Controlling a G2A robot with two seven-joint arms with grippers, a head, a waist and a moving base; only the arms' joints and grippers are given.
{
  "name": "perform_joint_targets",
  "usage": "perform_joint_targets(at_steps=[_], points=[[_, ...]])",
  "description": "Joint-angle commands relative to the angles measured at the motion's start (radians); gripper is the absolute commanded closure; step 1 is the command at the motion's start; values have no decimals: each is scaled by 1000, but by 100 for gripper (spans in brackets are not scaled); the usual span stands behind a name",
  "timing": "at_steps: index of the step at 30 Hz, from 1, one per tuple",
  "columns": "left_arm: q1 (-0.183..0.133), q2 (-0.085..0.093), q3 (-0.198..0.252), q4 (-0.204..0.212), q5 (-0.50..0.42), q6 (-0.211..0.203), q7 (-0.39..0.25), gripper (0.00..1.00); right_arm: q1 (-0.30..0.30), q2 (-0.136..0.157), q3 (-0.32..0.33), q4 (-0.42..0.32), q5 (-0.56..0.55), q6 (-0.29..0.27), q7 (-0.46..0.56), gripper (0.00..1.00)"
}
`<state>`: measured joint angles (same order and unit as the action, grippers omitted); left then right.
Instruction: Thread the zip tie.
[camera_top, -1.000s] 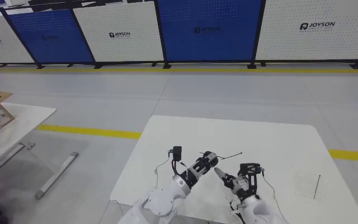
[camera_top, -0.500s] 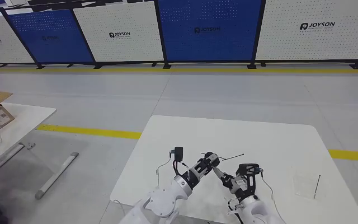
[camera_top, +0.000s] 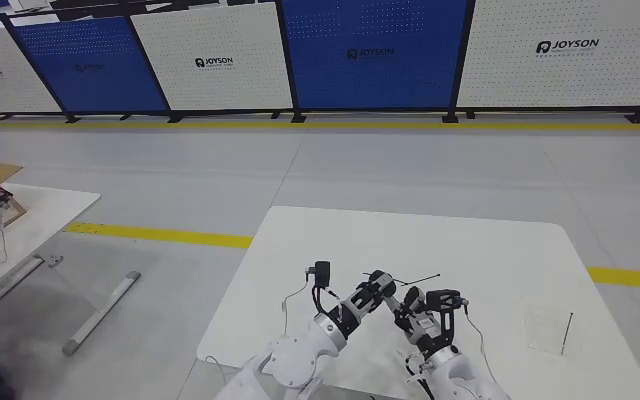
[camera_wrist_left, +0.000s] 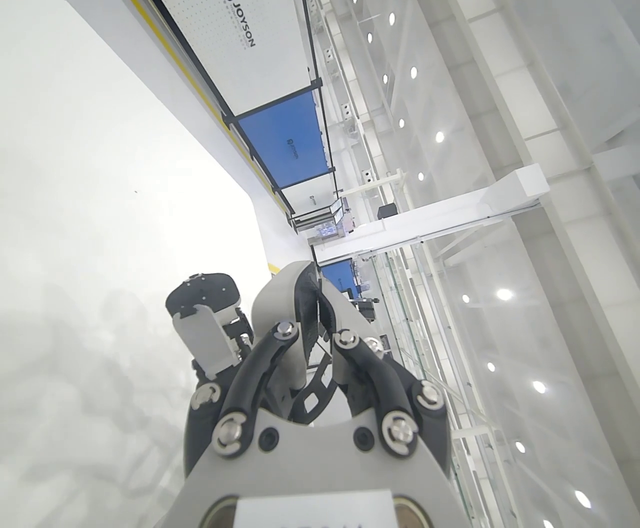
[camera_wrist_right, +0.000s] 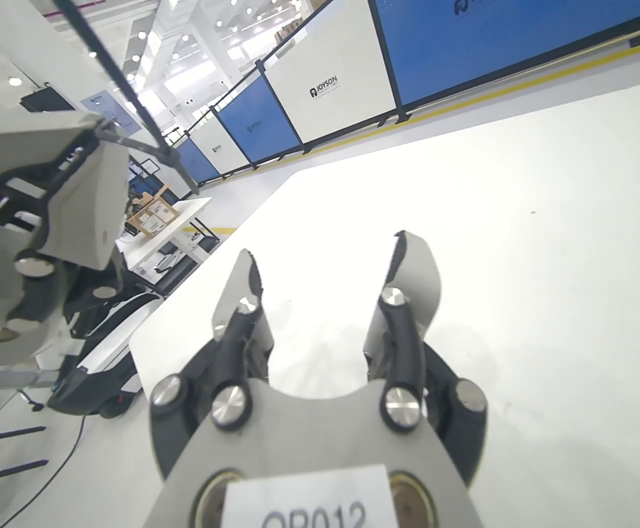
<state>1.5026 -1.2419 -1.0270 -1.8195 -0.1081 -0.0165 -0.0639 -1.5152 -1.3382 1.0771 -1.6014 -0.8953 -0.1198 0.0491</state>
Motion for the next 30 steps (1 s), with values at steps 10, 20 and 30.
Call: perform_joint_targets(at_steps=[10, 20, 30], points=[[-8, -3, 10, 14, 11, 4, -1, 100, -39, 6, 14, -39, -36, -30, -68, 82], [-5, -4, 14, 17, 34, 7, 8, 100, -62, 9, 23, -67, -44, -32, -92, 76], [-9, -7, 22, 26, 43, 10, 10, 100, -67, 10, 21, -82, -51, -33, -93, 76]])
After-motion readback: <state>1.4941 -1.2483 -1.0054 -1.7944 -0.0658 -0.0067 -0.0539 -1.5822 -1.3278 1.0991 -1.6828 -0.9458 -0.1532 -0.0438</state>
